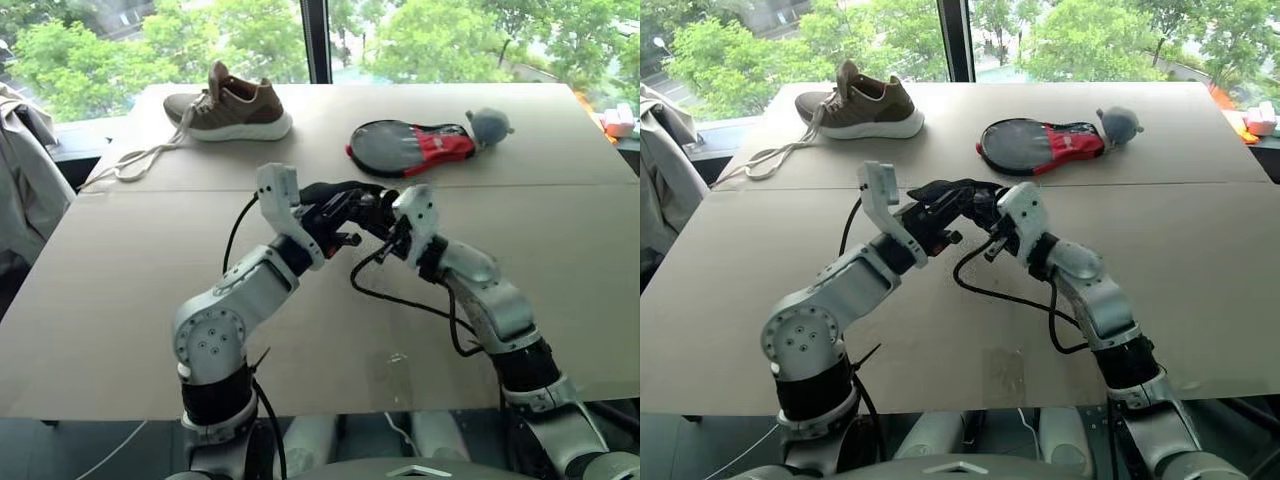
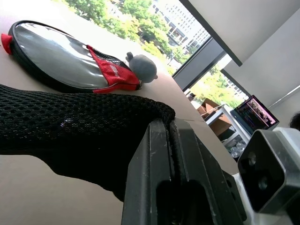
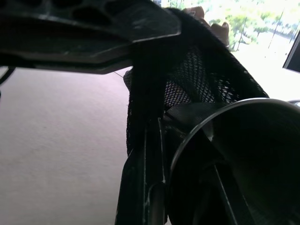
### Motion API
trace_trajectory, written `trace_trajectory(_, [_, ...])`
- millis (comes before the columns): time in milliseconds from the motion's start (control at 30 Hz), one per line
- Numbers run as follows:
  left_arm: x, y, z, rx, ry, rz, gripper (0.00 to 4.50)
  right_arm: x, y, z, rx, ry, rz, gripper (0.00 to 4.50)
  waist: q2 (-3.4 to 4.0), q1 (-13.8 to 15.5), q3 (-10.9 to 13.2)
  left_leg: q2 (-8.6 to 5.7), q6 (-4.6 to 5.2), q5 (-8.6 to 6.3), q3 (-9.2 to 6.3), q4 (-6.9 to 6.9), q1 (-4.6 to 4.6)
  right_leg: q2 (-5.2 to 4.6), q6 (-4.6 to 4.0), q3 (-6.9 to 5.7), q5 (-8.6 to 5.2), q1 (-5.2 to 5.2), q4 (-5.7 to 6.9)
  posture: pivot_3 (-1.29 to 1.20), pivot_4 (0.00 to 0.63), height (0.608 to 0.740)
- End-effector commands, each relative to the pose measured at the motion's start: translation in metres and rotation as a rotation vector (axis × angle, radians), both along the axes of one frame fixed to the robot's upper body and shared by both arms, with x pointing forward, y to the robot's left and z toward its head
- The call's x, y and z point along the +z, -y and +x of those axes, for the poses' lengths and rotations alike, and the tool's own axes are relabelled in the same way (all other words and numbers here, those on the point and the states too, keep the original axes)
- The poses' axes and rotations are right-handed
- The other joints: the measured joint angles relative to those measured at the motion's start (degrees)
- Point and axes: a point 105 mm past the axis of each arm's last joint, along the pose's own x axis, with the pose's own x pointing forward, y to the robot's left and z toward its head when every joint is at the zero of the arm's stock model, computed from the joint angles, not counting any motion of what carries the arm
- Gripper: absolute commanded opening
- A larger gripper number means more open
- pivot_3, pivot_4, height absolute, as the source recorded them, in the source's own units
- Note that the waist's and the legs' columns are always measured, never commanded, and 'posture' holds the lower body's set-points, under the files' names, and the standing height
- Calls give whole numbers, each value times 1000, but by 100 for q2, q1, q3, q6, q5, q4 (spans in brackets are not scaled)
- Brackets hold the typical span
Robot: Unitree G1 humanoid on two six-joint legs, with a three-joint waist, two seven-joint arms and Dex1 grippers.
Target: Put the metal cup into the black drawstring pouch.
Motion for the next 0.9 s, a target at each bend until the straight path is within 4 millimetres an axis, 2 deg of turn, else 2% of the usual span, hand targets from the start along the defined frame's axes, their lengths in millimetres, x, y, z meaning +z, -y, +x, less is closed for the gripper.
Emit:
trace_trajectory(33, [18,6,-8,-63,75,-43,0,-10,-17,-7,103,352,-291,32,0,-27,0,-1,-1,1,2,1,1,0,0,1,0,1,0,0,150,736])
trace_trajectory(100, [18,6,-8,-63,74,-42,0,-19,-19,-7,143,454,-404,32,-1,-35,0,0,-1,1,3,1,2,0,0,4,0,1,0,0,150,736])
trace_trajectory(167, [18,7,-9,-70,74,-41,0,-26,-16,4,117,512,-490,32,-1,-34,0,0,-2,1,2,0,2,0,0,4,0,0,0,0,150,736])
trace_trajectory(367, [13,14,-17,-119,61,-42,0,-20,-19,19,91,581,-541,32,-2,-31,0,1,-4,3,1,-1,1,2,-1,9,0,0,-1,0,150,736])
trace_trajectory(433, [10,15,-17,-133,49,-43,0,-14,-19,27,50,510,-467,32,-3,-34,0,1,-4,3,1,-1,1,2,-1,10,0,0,-1,0,150,736])
trace_trajectory(567, [6,13,-16,-132,42,-35,0,0,-13,42,-51,259,-192,32,-2,-37,0,5,-5,3,-1,-1,1,7,-6,12,3,0,-1,0,150,736])
trace_trajectory(633, [4,9,-14,-118,37,-36,0,8,-10,44,-69,143,-56,32,-1,-37,1,5,-5,3,-1,-1,1,7,-7,12,3,0,-1,0,150,736])
trace_trajectory(700, [2,6,-13,-100,35,-34,0,11,-7,42,-52,90,-12,32,-1,-29,1,5,-5,3,-3,-1,1,7,-7,12,3,1,-2,0,150,736])
trace_trajectory(733, [2,5,-13,-91,36,-32,0,11,-6,41,-44,78,-18,724,-1,-27,1,4,-4,3,-4,-2,1,7,-7,12,3,1,-2,0,150,736])
trace_trajectory(800, [1,-2,-7,-39,40,-31,0,12,-1,39,-36,76,-30,1224,-1,-27,1,4,-4,3,-4,-2,0,7,-7,11,3,1,-3,0,150,736])
trace_trajectory(833, [0,-7,-1,5,37,-27,0,13,2,37,-25,79,-42,1696,-1,-37,1,4,-4,3,-5,-2,0,7,-7,11,3,1,-3,0,150,736])
trace_trajectory(900, [-1,-15,6,63,30,-25,0,16,9,31,-2,78,-61,2050,1,-37,1,4,-4,3,-4,-7,1,8,-7,10,3,-1,-2,0,150,736])
